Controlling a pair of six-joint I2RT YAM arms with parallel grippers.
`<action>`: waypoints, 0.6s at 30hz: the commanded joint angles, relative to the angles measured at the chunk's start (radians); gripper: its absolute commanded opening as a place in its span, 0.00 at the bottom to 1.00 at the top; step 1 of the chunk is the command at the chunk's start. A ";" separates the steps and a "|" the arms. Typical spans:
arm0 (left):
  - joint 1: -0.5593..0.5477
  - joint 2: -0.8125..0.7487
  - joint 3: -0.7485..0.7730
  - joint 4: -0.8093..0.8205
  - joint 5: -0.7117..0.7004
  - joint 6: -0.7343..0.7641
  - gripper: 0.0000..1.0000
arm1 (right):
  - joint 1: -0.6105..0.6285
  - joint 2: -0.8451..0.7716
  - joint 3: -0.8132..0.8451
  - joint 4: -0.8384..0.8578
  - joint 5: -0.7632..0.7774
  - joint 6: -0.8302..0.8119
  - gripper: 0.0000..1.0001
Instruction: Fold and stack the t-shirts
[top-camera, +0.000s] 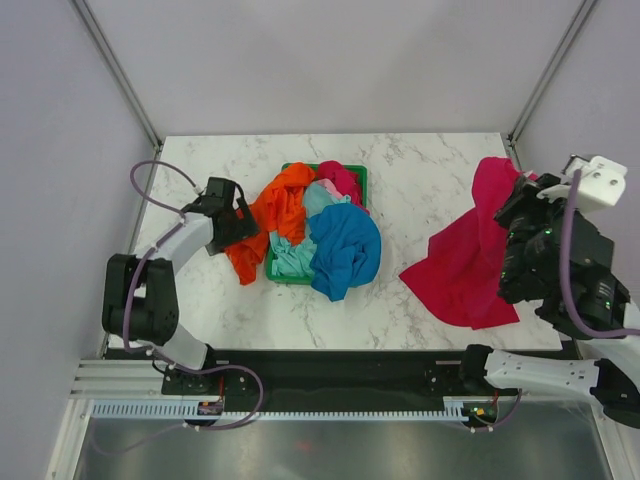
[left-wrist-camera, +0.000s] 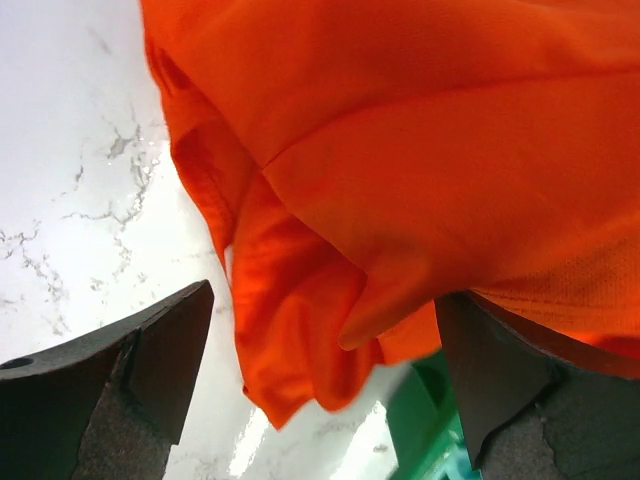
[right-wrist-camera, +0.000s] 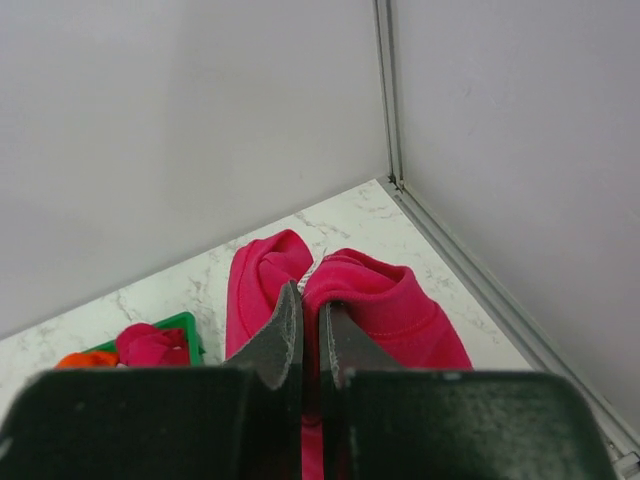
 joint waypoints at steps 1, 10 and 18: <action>0.034 0.090 0.032 0.048 -0.069 -0.094 0.99 | 0.002 0.045 -0.029 -0.072 0.002 0.071 0.05; 0.048 0.313 0.064 0.157 0.041 -0.109 0.80 | 0.002 0.081 -0.048 -0.209 -0.150 0.238 0.04; 0.049 0.198 0.085 0.169 0.013 -0.056 0.02 | 0.000 0.078 -0.054 -0.226 -0.149 0.257 0.04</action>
